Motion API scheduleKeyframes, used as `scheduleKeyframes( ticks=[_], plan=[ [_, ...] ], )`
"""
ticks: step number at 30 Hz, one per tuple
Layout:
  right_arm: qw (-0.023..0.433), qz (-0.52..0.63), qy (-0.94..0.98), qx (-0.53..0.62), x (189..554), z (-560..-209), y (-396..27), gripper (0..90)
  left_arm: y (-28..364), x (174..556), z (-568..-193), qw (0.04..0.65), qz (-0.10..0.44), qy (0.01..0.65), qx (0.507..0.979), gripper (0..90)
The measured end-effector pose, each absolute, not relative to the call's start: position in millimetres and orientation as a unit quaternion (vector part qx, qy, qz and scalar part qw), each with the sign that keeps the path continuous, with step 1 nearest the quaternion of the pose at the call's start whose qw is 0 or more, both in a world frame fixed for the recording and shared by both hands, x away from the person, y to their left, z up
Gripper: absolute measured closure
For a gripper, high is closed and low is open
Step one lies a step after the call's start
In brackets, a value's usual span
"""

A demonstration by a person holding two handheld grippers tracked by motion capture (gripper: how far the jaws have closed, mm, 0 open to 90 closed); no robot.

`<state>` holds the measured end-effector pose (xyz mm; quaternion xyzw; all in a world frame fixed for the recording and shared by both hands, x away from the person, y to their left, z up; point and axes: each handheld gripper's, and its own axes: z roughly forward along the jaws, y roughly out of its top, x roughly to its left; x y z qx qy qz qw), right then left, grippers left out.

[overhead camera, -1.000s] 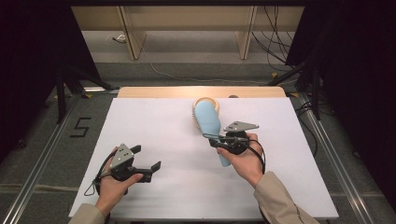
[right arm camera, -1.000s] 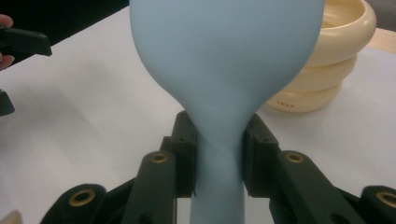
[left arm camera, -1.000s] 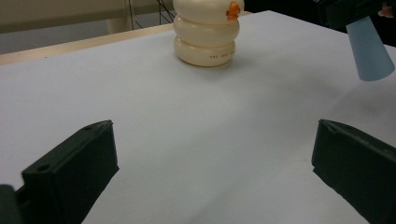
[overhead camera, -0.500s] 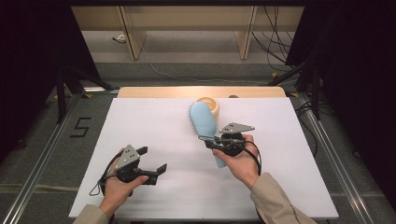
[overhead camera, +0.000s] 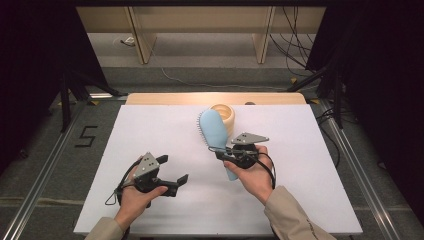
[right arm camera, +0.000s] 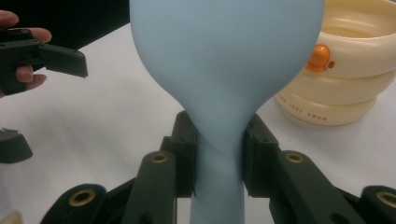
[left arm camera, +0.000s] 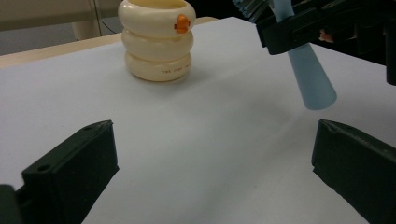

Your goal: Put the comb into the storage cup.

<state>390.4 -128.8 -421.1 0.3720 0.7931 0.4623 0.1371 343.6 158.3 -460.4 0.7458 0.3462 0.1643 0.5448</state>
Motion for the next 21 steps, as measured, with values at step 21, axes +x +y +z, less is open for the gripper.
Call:
scheduleKeyframes(
  ticks=[21],
  plan=[
    [0.131, 0.464, 0.796, 0.366, 387.8, -423.4, -120.0, 70.5, 112.2, 351.0, -461.7, 0.552, 0.119, 0.322, 0.76, 1.1]
  ],
)
